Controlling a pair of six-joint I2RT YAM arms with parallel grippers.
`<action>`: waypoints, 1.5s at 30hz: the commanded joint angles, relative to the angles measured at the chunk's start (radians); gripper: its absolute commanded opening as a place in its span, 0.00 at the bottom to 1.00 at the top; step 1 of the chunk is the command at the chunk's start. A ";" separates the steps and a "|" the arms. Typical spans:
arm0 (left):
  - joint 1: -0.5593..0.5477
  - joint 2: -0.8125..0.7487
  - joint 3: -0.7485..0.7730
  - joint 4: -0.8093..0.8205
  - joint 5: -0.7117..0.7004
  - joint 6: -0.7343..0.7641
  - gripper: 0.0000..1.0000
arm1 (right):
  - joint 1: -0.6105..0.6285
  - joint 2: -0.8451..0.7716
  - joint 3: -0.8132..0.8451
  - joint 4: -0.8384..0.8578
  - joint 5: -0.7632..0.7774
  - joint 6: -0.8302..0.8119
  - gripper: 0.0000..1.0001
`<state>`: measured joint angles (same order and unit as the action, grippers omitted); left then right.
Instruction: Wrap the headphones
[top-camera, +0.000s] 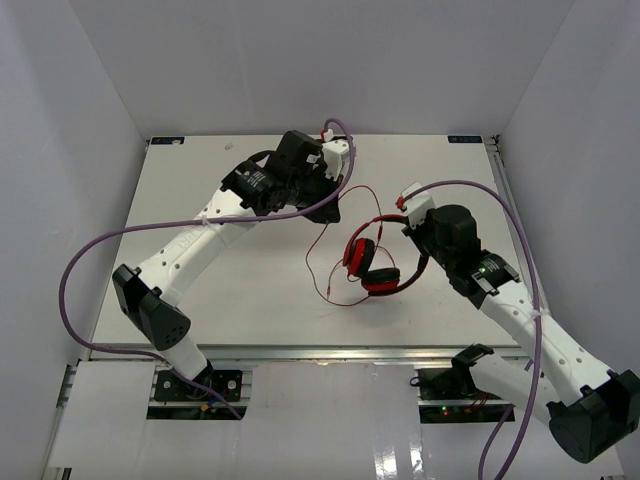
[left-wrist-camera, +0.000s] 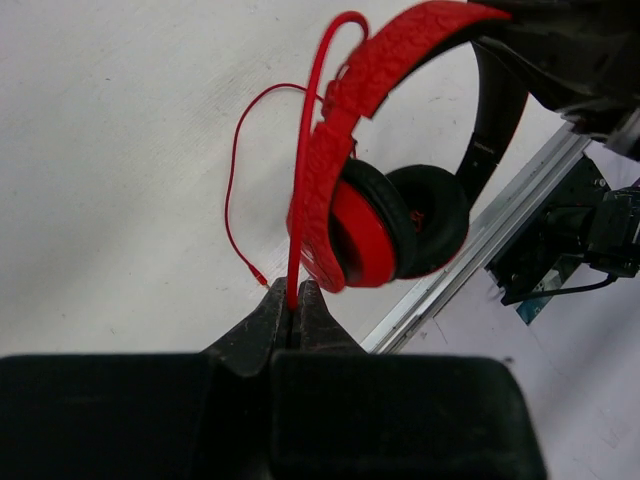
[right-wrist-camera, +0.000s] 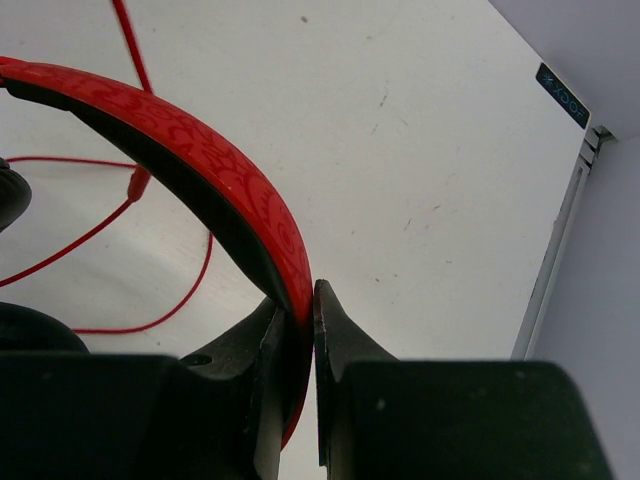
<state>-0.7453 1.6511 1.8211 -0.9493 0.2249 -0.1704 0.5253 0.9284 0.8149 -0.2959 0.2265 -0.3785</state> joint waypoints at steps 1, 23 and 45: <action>-0.014 -0.099 -0.033 -0.008 -0.017 -0.040 0.00 | 0.006 0.029 0.051 0.187 0.129 0.108 0.08; -0.042 -0.085 -0.054 0.072 0.245 -0.156 0.00 | 0.005 0.183 0.126 0.293 0.351 0.233 0.08; -0.234 0.006 -0.211 0.419 0.040 -0.306 0.00 | -0.074 0.300 0.356 0.225 0.161 0.574 0.08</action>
<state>-0.9372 1.6985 1.6583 -0.6286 0.3872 -0.4666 0.4798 1.2392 1.0814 -0.1116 0.4485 0.0713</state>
